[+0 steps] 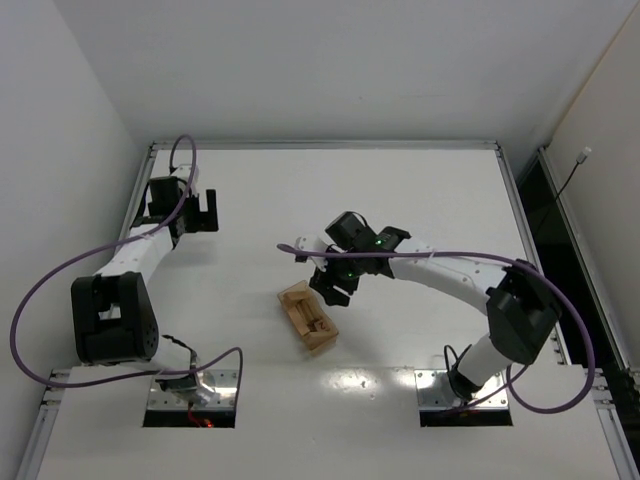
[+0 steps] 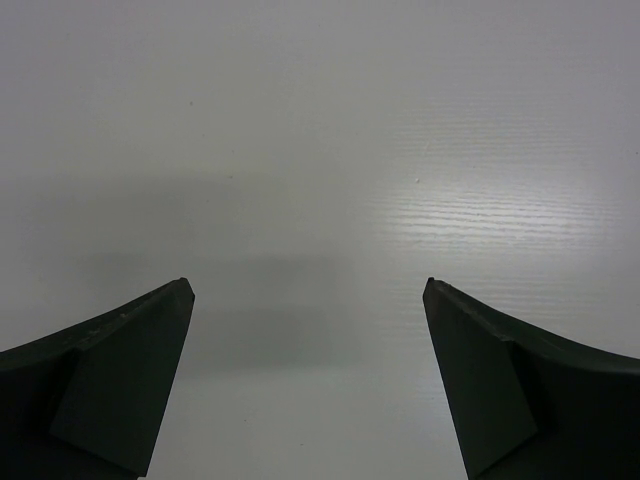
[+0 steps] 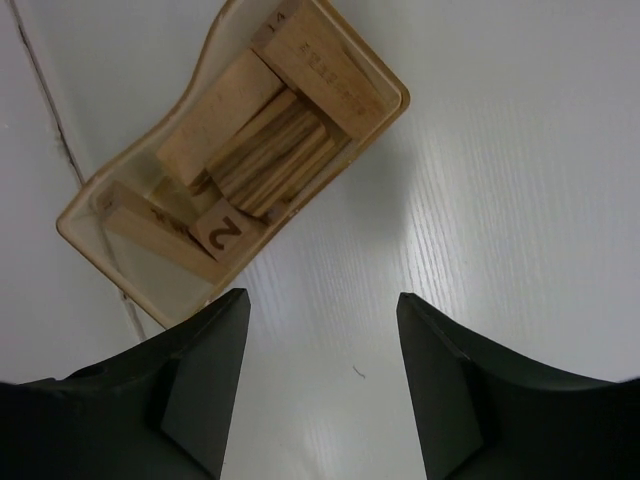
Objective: Build the wood block tower
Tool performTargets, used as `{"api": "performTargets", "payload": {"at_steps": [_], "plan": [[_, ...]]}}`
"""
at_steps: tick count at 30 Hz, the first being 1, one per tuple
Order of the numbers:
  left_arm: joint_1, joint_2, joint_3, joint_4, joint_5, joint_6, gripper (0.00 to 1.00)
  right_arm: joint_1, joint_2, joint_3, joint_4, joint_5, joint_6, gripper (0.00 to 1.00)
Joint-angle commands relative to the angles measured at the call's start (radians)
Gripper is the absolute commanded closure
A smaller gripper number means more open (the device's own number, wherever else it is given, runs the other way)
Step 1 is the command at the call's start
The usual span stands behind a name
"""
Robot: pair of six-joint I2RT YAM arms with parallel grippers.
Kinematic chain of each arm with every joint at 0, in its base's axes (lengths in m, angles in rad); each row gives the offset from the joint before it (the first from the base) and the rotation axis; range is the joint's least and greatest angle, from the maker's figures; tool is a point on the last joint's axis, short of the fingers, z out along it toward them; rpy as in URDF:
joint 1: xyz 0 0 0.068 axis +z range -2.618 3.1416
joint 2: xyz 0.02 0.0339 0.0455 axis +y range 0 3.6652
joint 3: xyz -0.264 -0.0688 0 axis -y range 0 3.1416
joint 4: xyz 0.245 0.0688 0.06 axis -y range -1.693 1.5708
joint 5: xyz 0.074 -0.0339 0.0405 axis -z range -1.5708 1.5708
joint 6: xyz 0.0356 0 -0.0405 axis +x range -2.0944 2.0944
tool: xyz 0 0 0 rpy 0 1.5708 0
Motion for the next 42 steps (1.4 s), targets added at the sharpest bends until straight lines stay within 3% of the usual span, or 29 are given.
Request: {"api": "performTargets", "payload": {"at_steps": [1, 4, 10, 28, 32, 35, 39, 42], "plan": [[0.004, 0.004, 0.035, 0.03, -0.016, 0.0, 0.0, 0.018, 0.028, 0.074, 0.047, -0.005, 0.103, 0.43], [0.004, 0.013, 0.035, 0.03, -0.025, 0.0, 0.0, 0.018, 0.066, 0.118, 0.058, 0.024, 0.181, 0.54], [0.004, 0.022, 0.035, 0.03, -0.044, 0.02, 0.0, 0.042, 0.117, 0.167, 0.036, 0.102, 0.285, 0.56], [0.023, 0.079, 0.055, 0.057, -0.064, 0.039, 0.0, 0.051, 0.402, 0.373, -0.189, 0.003, 0.309, 0.65], [0.032, 0.1, 0.064, 0.057, -0.064, 0.039, 0.0, 0.051, 0.434, 0.385, -0.198, 0.012, 0.309, 0.75], [0.032, 0.109, 0.064, 0.057, -0.064, 0.039, 0.0, 0.051, 0.434, 0.396, -0.198, 0.036, 0.319, 0.98], [0.041, 0.119, 0.064, 0.057, -0.064, 0.039, 0.0, 0.051, 0.413, 0.384, -0.188, 0.099, 0.338, 1.0], [0.041, 0.119, 0.064, 0.066, -0.064, 0.03, 0.0, 0.041, 0.361, 0.362, -0.157, 0.229, 0.349, 1.0]]}}
